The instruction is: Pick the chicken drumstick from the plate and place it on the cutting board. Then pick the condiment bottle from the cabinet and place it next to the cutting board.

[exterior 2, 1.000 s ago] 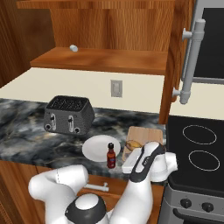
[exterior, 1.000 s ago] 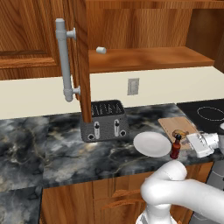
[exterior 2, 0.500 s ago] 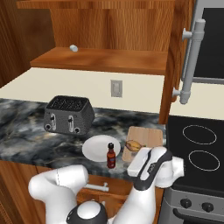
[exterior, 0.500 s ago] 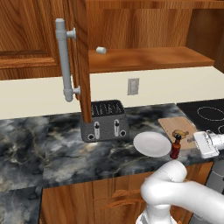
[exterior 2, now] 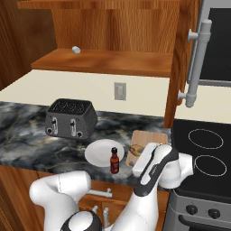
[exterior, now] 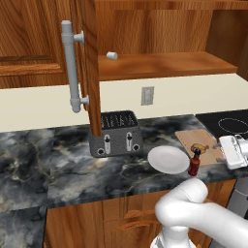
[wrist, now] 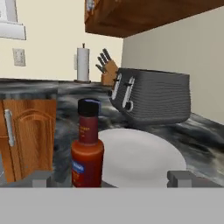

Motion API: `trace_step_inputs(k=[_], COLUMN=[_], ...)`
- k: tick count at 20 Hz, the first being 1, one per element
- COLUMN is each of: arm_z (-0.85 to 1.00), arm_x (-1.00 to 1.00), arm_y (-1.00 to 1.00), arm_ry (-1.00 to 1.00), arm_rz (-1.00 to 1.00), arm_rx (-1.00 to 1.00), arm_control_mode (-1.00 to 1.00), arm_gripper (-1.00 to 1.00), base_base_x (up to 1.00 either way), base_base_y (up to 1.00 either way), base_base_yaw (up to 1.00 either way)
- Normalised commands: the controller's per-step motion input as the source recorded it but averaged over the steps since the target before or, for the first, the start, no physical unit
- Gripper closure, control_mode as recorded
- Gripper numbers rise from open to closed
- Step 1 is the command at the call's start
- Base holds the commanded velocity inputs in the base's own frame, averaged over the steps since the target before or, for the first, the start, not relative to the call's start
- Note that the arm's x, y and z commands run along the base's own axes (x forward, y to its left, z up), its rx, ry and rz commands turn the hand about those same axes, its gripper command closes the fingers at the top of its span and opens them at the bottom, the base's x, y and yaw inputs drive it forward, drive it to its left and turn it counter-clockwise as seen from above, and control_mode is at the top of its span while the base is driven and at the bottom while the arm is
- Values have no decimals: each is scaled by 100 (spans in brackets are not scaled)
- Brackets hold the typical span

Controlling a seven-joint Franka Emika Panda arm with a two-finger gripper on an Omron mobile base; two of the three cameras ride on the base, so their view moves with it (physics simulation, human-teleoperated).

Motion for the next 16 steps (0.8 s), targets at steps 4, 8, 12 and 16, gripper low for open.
trace_step_inputs(k=[4, 8, 12, 16], arm_z=[26, 3, 0, 0], arm_x=[-28, -39, -45, -53], arm_y=[0, 0, 0, 0], arm_ry=[-22, -32, -39, -45], arm_rz=[-4, -5, -4, -3], arm_rx=[-17, -17, -15, -11], arm_control_mode=[-100, -100, -100, -100], arm_gripper=[-100, -100, -100, -100], base_base_x=[0, 0, 0, 0], base_base_y=[0, 0, 0, 0], base_base_yaw=[0, 0, 0, 0])
